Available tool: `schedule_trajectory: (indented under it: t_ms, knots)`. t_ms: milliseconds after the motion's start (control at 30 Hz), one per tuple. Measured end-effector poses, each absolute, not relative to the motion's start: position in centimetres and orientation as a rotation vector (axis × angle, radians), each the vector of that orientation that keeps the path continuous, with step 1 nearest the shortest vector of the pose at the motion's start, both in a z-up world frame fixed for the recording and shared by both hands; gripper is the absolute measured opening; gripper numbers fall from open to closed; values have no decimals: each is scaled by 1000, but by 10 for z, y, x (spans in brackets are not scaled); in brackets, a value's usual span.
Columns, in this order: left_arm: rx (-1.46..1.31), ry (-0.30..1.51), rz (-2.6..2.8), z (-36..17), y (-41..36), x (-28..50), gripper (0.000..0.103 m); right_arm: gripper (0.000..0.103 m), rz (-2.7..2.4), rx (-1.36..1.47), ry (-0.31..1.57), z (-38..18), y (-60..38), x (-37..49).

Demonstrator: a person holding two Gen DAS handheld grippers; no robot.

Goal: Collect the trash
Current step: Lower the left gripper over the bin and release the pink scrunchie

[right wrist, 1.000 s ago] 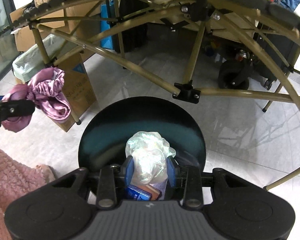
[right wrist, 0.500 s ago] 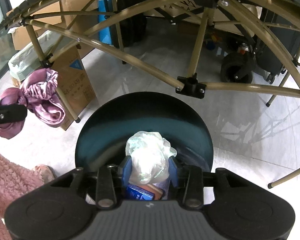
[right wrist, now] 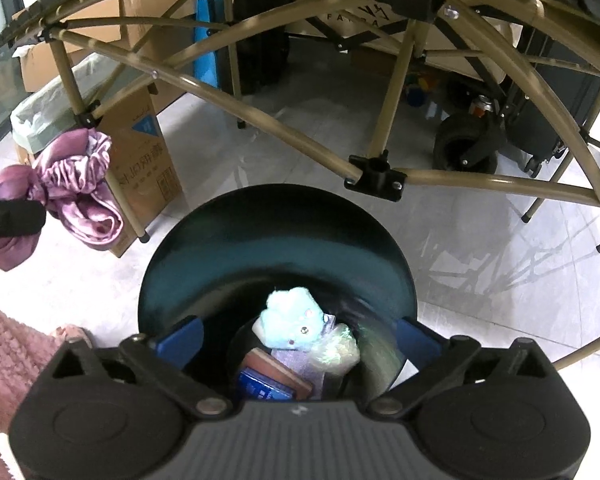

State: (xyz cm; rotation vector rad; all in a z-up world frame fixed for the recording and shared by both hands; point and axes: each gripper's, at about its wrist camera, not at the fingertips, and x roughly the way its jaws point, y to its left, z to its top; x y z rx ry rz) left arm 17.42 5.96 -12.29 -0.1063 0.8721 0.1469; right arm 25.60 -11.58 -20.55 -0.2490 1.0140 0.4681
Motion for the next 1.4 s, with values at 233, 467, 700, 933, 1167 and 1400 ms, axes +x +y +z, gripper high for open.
schedule_trajectory:
  t_ms: [233,467,700,933,1167,1400]
  knots:
    - [-106,875,143,-123,58,175,39,103,459,-249,1010,-206,-118,255]
    - [-103,881,133,-124,55,176,39,103,447,-256,1003,-205,-123,252]
    - [-90,894,115,-127,46,179,39,103,410,-249,996,-201,-136,251]
    - [-64,901,86,-130,30,185,39,103,368,-234,978,-193,-153,249]
    - [-34,910,44,-135,9,195,39,103,316,-205,934,-178,-174,251]
    - [-15,937,-8,-143,-11,211,39,103,255,-162,882,-163,-201,255]
